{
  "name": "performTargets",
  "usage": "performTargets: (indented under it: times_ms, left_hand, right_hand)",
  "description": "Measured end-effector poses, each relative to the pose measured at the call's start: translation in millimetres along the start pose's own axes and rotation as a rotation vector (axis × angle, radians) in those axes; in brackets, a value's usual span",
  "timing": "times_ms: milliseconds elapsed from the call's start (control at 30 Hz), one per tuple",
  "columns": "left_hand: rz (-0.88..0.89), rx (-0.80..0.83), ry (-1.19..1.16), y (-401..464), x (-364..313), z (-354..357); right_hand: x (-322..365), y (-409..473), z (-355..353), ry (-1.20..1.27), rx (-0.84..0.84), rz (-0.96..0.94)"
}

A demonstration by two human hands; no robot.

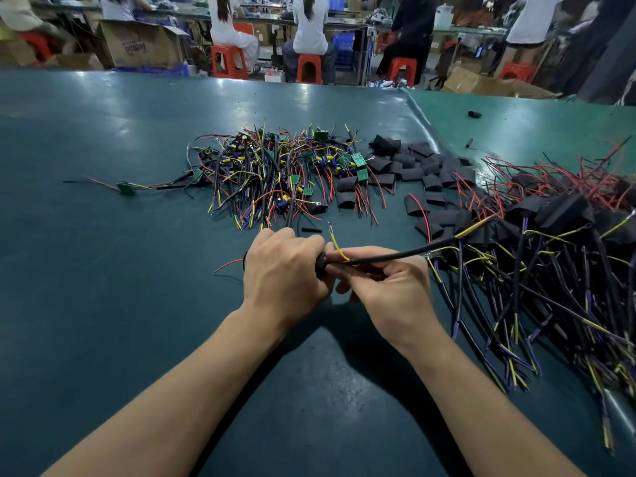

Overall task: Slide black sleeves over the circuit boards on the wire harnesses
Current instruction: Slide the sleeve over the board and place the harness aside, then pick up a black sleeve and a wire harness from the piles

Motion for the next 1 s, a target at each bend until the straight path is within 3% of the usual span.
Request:
performTargets:
  times_ms: [300,500,633,733,800,900,1000]
  left_hand:
    - [0.097,-0.040,-0.160,-0.6,-2.3,-5.0]
    - [0.211,0.054,-0.225,0.9,-10.8,-0.3]
    - [0.146,-0.029,-0.112,0.3,-5.8,-1.5]
    - [0.091,-0.159,-0.112,0.5,1.6,-10.5]
    - [0.040,-0.164,-0.145,0.6,7.6,-9.4]
    - [-0.123,-0.015,-0.120,3.1,22.1,6.6]
    - [-0.325,0.162,-0.026,3.4,46.7,26.6]
  right_hand:
    - [-5.1,1.6,-1.0,0.094,0.086,0.105]
    - [-9.2,1.5,-1.6,0.010,0.206,0.221]
    - [-1.7,5.0,-17.6,0.137,-0.028,0.130]
    - [0.0,5.7,-52.7,0.397,-0.364,0.075]
    - [-2.7,3.2,-72.9,0.640,-0.556,0.029]
    - [-11.9,3.3,-68.9,0.862,-0.563,0.076]
    - [-21.8,4.0,-48.2,0.826,-0.432,0.201]
Point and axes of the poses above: each hand's wrist, its own y-axis towards the middle knuckle, its own z-axis out of the palm, x = y × z, the point moved 6 cm from there along y, towards the middle knuckle, and after that the axes turned 12 degrees about x, right-handed, at the moved point
